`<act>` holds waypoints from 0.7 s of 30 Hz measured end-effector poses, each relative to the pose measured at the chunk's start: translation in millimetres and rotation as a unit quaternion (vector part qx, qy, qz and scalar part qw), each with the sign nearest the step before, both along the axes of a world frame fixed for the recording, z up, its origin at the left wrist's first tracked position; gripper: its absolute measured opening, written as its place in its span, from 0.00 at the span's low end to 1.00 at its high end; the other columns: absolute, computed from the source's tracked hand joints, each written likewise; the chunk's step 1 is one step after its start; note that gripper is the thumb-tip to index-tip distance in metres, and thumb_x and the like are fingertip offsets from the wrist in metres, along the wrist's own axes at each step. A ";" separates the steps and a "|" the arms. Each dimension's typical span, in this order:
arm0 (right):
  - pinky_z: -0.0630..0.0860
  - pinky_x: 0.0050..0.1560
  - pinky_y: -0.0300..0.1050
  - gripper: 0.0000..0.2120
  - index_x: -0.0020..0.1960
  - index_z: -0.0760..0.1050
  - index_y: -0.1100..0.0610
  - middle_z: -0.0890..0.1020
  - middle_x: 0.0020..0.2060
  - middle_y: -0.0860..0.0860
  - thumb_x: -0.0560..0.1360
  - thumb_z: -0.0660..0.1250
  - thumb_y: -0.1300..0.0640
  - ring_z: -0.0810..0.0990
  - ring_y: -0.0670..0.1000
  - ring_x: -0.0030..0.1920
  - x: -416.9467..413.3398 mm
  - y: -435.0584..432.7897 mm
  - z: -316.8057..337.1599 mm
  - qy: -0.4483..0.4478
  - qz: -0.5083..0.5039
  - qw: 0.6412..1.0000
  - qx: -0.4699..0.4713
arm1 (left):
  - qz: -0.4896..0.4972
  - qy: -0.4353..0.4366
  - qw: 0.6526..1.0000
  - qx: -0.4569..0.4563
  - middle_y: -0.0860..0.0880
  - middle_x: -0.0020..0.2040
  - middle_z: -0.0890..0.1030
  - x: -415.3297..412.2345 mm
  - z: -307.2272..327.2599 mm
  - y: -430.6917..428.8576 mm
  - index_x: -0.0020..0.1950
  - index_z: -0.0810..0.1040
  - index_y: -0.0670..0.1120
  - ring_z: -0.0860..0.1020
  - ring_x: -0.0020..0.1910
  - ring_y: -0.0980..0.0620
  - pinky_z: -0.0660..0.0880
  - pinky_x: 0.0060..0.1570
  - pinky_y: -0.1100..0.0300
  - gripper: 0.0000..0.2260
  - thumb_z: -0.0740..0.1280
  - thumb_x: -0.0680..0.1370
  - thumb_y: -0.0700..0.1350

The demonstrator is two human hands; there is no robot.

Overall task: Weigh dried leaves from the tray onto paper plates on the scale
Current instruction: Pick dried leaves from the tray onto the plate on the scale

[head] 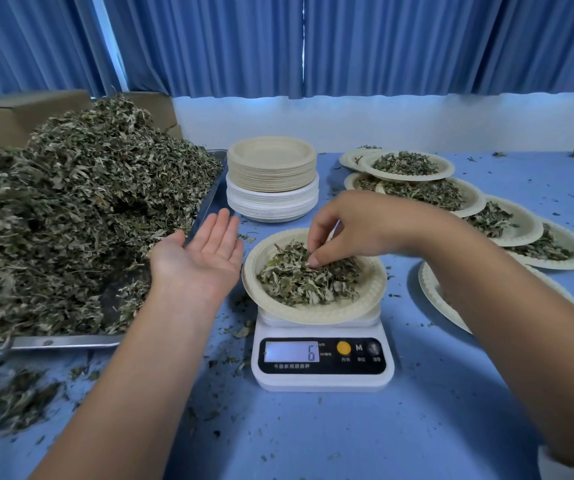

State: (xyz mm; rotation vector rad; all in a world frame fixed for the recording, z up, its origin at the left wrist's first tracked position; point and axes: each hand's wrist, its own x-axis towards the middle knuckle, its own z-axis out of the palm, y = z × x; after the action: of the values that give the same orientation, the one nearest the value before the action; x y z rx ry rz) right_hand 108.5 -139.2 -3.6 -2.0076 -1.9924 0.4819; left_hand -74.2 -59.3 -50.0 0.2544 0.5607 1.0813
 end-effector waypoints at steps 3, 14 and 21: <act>0.71 0.35 0.26 0.05 0.40 0.82 0.47 0.82 0.32 0.36 0.68 0.76 0.47 0.77 0.33 0.35 2.8 -2.4 5.6 0.039 -0.007 0.999 0.022 | 0.001 -0.001 1.000 0.000 0.42 0.54 0.81 -0.5 0.2 -0.1 0.55 0.76 0.38 0.79 0.54 0.44 0.68 0.62 0.50 0.22 0.47 0.83 0.51; 0.73 0.30 0.31 0.07 0.42 0.82 0.53 0.80 0.30 0.42 0.69 0.75 0.50 0.76 0.38 0.32 12.6 -3.9 13.0 0.113 -0.019 0.991 0.071 | 0.001 0.002 1.000 -0.005 0.42 0.53 0.82 0.6 0.1 -0.6 0.55 0.76 0.38 0.79 0.55 0.44 0.69 0.61 0.50 0.22 0.48 0.83 0.51; 0.82 0.42 0.43 0.08 0.44 0.81 0.57 0.80 0.33 0.47 0.70 0.75 0.53 0.82 0.48 0.36 16.7 -3.1 9.1 0.158 -0.011 0.987 -0.024 | -0.001 0.004 1.000 -0.003 0.43 0.52 0.82 1.1 -0.5 -0.5 0.55 0.76 0.38 0.79 0.54 0.44 0.70 0.59 0.50 0.22 0.48 0.83 0.51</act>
State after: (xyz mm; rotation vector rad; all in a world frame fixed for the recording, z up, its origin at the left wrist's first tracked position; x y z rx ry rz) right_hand 125.1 -142.3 5.5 -1.8423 -1.7808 0.7955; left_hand -73.1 -59.8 -50.5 0.2531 0.5702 1.0776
